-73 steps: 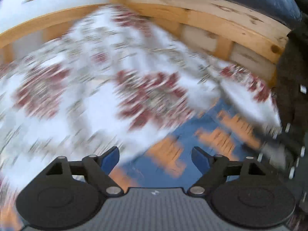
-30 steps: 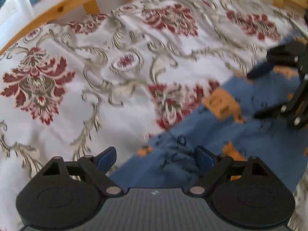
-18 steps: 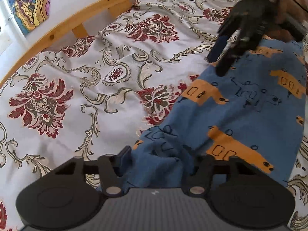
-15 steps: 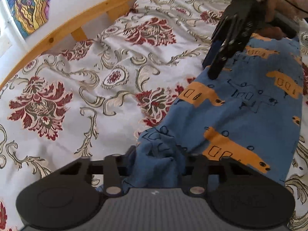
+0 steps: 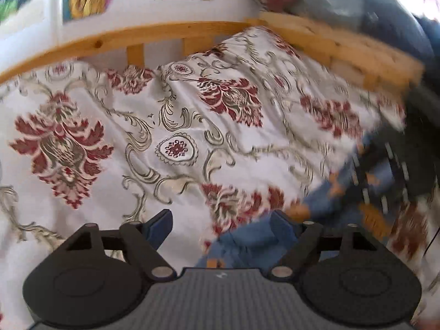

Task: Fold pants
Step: 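Grasp the pants edge with the left gripper while the right gripper grasps the fabric beside it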

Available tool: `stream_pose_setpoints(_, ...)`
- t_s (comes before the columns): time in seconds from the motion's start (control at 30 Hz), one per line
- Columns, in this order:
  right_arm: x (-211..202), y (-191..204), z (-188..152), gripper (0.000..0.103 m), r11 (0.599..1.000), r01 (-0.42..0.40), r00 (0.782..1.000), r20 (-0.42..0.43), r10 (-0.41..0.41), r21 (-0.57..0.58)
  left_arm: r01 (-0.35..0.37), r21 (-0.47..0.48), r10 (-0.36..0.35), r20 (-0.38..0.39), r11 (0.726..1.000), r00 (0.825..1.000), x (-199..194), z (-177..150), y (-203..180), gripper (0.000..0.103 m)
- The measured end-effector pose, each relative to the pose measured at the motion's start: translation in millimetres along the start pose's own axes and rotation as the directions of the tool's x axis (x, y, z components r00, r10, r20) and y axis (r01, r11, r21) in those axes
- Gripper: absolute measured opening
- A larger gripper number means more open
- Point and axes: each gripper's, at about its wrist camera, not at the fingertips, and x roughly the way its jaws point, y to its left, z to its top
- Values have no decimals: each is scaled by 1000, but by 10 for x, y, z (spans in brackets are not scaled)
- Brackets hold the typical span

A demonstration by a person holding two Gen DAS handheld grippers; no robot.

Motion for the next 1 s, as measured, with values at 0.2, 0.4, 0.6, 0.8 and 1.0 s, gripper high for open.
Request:
stream_pose_setpoints(0.2, 23, 72, -135, 6, 999, 19, 999, 27, -19, 35, 68, -92, -81, -143, 993, 986, 356, 299, 92, 63)
stream_pose_setpoints(0.4, 37, 71, -185, 6, 999, 16, 999, 39, -18, 49, 186, -40, -190, -242, 982, 951, 539, 304, -243, 57)
stream_pose_setpoints(0.6, 38, 73, -198, 6, 998, 17, 999, 44, -20, 58, 228, 39, -199, -363, 973, 910, 837, 232, -586, 40)
stream_pose_setpoints(0.8, 6, 58, -186, 6, 997, 24, 998, 58, -29, 75, 171, 11, -152, -400, 985, 904, 987, 244, -579, 10)
stream_pose_setpoints(1.0, -110, -57, -54, 6, 991, 91, 988, 115, -103, 102, 135, 36, -116, -329, 990, 937, 836, 289, -615, 2)
